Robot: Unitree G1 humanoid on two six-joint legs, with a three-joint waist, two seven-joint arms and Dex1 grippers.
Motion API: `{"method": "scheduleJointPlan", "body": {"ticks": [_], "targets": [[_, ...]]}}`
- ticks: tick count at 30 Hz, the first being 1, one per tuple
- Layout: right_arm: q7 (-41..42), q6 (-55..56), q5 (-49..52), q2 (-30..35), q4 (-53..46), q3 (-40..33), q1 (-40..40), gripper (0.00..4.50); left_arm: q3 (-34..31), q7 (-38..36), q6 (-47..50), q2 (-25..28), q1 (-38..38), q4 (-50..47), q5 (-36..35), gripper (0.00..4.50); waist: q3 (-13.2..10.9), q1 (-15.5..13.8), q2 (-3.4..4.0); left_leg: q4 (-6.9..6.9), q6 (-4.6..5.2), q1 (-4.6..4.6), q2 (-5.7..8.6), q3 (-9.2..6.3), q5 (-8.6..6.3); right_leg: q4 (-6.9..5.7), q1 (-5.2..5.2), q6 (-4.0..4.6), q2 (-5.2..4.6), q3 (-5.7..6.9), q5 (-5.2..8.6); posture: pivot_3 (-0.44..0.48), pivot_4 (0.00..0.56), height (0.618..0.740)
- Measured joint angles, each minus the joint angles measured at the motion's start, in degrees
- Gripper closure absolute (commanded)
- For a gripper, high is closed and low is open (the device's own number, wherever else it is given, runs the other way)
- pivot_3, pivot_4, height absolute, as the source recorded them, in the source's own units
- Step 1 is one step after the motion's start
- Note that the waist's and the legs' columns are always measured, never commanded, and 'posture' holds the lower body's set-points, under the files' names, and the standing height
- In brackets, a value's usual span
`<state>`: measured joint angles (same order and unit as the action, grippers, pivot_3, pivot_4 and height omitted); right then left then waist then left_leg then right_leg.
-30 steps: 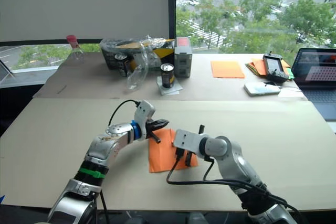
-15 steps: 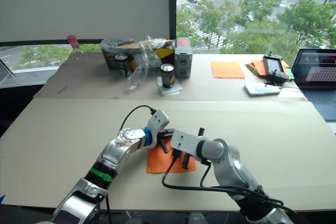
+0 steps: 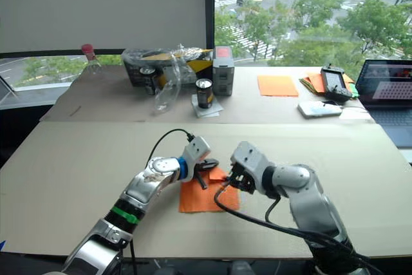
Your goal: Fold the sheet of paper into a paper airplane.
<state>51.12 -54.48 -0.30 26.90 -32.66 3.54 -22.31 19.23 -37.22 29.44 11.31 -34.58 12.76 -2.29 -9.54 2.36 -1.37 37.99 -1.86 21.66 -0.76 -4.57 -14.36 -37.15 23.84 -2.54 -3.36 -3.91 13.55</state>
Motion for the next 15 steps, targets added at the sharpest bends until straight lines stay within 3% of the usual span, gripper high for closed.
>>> {"method": "scheduleJointPlan", "body": {"ticks": [6, 10, 15], "targets": [[-8.1, 0.9, 1.7, -6.5, 7.6, 2.4, 1.9, 4.41, 0.0, 0.0, 0.6, -0.3, 0.9, -1.3, 0.0, 4.50, 0.0, 0.0, 0.00, 0.00, 0.00, 0.06, 0.02, 0.03, 0.00, 0.03, 0.03, 0.00, -0.05, -0.01, 0.00, 0.000, 0.150, 0.732], [-13.7, 8.1, 2.3, -11.8, 15.6, 3.3, 5.7, 4.47, 0.0, 0.0, 0.8, -0.4, 1.4, -2.2, 0.0, 4.50, 0.0, -0.2, 0.01, 0.00, 0.00, 0.09, 0.02, 0.04, 0.00, 0.02, 0.06, 0.00, -0.06, -0.01, 0.00, 0.000, 0.150, 0.732], [-16.4, 13.8, 2.7, -12.0, 19.0, 3.5, 7.1, 4.47, 0.1, 0.0, 1.6, -0.4, 1.8, -2.9, 0.0, 4.50, 0.0, -0.1, 0.03, 0.00, 0.00, 0.05, 0.02, 0.04, 0.00, 0.00, 0.05, 0.00, -0.05, -0.02, 0.00, 0.000, 0.150, 0.732]]}}
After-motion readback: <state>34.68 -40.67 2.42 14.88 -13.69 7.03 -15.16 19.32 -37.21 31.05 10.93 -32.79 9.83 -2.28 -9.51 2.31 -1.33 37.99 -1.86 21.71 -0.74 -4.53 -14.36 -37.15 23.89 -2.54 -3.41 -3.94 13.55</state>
